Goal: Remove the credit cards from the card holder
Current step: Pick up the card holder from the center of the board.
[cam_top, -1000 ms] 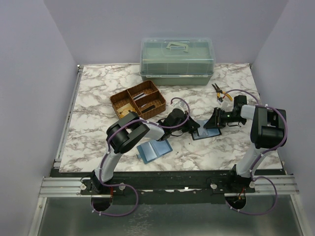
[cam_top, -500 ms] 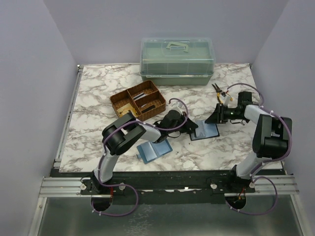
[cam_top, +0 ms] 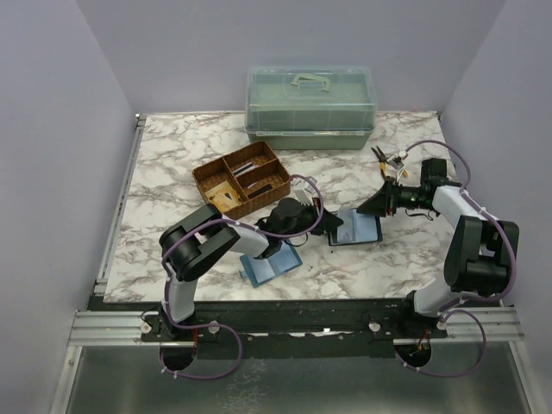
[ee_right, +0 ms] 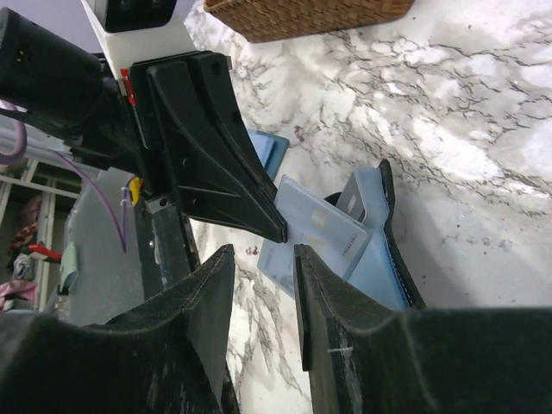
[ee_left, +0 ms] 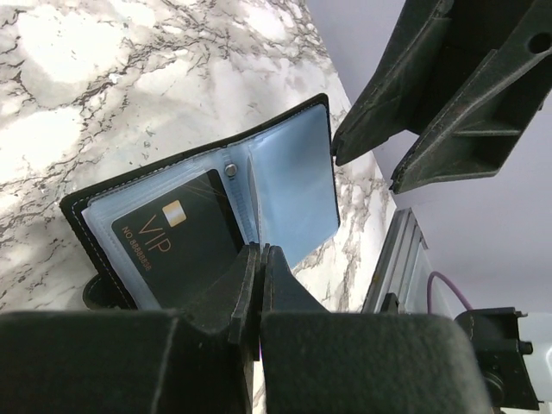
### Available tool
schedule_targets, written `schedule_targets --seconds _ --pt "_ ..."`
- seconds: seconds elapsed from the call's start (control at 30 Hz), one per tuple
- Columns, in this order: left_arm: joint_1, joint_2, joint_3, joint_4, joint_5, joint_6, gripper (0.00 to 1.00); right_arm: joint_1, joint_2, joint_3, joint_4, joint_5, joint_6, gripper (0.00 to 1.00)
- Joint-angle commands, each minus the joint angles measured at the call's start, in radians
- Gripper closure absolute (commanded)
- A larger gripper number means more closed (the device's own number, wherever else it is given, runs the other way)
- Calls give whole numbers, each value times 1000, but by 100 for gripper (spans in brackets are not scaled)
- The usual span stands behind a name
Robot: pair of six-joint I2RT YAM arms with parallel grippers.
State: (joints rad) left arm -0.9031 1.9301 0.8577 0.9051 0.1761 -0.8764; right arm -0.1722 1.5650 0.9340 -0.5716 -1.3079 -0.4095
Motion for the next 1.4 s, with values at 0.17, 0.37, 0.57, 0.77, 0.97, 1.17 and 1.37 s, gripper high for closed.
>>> schedule_targets --seconds 0.17,0.37,0.57,0.77,0.97,1.17,1.37 --pt "5 -55 -37 142 16 27 100 -7 21 0 8 -58 25 60" --pt "5 -63 -47 175 8 28 100 -8 57 0 6 -30 37 60" --pt "5 -57 -41 210 -25 12 100 -7 81 -5 5 -21 43 61" --pt "6 -44 -44 269 -55 -26 100 -6 75 -16 19 -13 57 60" --pt "7 -45 -46 276 -89 -32 100 -2 60 -14 -2 -49 32 59" --pt "6 -60 -64 275 -99 -32 100 8 38 -26 25 -35 53 58" --pt "9 -72 -77 274 -108 -35 100 10 23 -37 48 -46 67 58"
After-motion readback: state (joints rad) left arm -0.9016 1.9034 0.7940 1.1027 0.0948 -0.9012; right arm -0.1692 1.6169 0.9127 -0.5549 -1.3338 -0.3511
